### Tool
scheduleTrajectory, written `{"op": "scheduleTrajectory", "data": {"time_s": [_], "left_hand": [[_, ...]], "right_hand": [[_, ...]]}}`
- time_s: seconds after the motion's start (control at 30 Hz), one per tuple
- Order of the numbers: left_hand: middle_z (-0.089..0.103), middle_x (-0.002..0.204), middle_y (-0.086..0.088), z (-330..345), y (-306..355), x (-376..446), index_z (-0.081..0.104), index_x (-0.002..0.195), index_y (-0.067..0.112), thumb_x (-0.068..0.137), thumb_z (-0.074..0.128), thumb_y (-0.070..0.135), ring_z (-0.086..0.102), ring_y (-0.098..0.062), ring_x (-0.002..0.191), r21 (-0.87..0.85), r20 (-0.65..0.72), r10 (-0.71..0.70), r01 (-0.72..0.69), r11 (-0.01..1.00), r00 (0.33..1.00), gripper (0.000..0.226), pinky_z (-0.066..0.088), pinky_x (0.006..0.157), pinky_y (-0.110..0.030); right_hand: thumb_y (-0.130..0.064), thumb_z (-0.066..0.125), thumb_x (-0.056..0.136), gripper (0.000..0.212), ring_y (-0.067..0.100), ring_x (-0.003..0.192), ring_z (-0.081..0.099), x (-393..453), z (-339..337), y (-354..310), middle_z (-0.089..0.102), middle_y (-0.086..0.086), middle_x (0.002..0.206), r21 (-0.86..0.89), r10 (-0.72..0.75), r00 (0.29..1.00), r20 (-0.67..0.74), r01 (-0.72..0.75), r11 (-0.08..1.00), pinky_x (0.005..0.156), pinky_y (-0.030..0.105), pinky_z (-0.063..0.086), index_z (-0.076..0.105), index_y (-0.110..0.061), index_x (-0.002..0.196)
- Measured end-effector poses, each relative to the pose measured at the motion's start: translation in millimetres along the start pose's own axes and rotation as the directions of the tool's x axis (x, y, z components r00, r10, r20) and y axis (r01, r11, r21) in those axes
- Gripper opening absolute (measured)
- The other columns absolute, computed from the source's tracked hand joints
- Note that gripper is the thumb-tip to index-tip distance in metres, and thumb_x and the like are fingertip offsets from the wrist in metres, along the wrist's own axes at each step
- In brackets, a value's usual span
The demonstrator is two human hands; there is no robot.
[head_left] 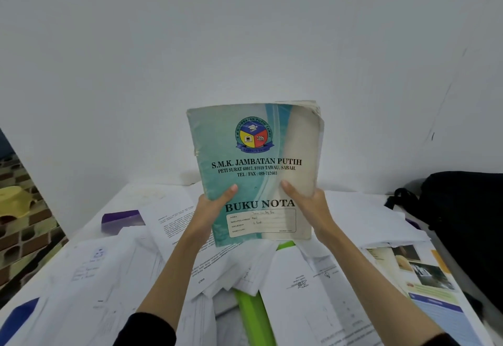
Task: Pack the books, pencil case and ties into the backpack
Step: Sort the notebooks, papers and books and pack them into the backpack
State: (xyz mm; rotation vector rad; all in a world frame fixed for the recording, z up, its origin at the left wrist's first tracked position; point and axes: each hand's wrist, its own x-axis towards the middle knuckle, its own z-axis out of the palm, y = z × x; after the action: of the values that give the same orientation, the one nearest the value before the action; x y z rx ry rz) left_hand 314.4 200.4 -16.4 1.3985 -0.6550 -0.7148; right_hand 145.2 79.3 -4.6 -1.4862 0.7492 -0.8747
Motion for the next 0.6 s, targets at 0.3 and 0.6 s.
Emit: {"op": "scheduleTrajectory", "data": {"time_s": [0.3, 0.6], "left_hand": [[0.067, 0.102, -0.007, 14.2, 19.5, -5.2, 0.059, 0.109, 0.012, 0.075, 0.076, 0.023, 0.064, -0.024, 0.093, 0.126, -0.135, 0.075, -0.058, 0.990, 0.988, 0.039, 0.052, 0.070, -0.028], [0.070, 0.091, -0.003, 51.3, 133.6, -43.4, 0.059, 0.101, 0.016, 0.068, 0.078, 0.017, 0.069, -0.018, 0.081, 0.181, 0.131, 0.253, -0.274, 0.945, 0.959, 0.039, 0.056, 0.067, -0.028]], "right_hand": [[-0.021, 0.050, 0.097, 0.011, 0.017, 0.092, 0.061, -3.8, 6.1, -4.6, 0.064, -0.003, 0.097, -0.009, -0.123, 0.989, -0.081, 0.123, 0.992, 0.079, 0.031, 0.050, 0.053, -0.017, 0.107], [-0.044, 0.062, 0.078, 0.026, 0.016, 0.075, 0.065, -32.8, -91.1, -129.8, 0.071, -0.006, 0.080, 0.122, -0.112, 0.986, 0.121, 0.097, 0.988, 0.068, 0.029, 0.053, 0.062, -0.021, 0.088]]}}
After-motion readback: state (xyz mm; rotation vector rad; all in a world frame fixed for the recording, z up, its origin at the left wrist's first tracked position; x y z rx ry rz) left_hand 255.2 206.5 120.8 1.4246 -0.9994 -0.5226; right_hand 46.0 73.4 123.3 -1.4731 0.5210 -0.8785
